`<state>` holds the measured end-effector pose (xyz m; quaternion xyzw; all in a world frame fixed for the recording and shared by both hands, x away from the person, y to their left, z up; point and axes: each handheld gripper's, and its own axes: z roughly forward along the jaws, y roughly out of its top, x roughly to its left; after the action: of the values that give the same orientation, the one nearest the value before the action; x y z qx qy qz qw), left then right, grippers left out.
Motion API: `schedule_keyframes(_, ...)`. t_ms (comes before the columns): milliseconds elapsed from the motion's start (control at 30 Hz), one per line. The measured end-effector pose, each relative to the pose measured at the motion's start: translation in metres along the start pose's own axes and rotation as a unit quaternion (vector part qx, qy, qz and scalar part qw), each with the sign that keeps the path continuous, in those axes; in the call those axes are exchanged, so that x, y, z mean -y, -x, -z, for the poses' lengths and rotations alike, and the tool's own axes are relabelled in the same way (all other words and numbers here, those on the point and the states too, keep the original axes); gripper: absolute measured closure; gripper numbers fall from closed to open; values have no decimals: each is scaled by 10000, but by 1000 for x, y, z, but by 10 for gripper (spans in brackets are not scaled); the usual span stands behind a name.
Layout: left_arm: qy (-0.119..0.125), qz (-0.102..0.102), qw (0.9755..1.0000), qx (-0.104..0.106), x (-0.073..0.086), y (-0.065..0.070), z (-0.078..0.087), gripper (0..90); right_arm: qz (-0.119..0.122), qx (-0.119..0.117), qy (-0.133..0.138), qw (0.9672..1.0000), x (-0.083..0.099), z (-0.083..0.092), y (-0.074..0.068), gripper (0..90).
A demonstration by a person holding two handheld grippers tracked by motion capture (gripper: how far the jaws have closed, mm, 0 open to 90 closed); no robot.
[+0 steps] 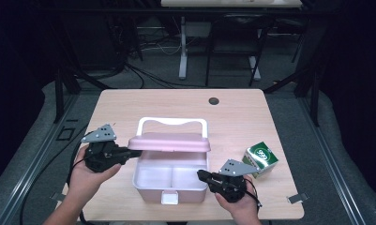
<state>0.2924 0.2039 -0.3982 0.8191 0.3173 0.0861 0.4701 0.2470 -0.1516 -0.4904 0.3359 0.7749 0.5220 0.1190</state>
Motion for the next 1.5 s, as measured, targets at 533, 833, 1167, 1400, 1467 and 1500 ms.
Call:
schedule_keyframes(533,15,6,10000,-77,-11,-4,-1,895,218,-117,-185,9995,5,-12,-10,900)
schedule_keyframes(833,33,25,9999,-114,-19,-9,-1,895,299,-16,-143,9995,7,-12,-11,900)
schedule_keyframes(1167,84,122,9998,-153,-30,-17,-4,895,237,-63,-111,9996,8,-12,-11,900)
schedule_keyframes(1400,88,202,9995,-226,-38,-25,-7,892,208,-86,-124,9997,8,-11,-10,900)
schedule_keyframes(1467,67,226,9994,-249,-39,-27,-8,888,176,-105,-119,9997,8,-11,-10,900)
schedule_keyframes(1500,50,232,9994,-271,-40,-29,-9,888,177,-108,-115,9997,8,-11,-9,900)
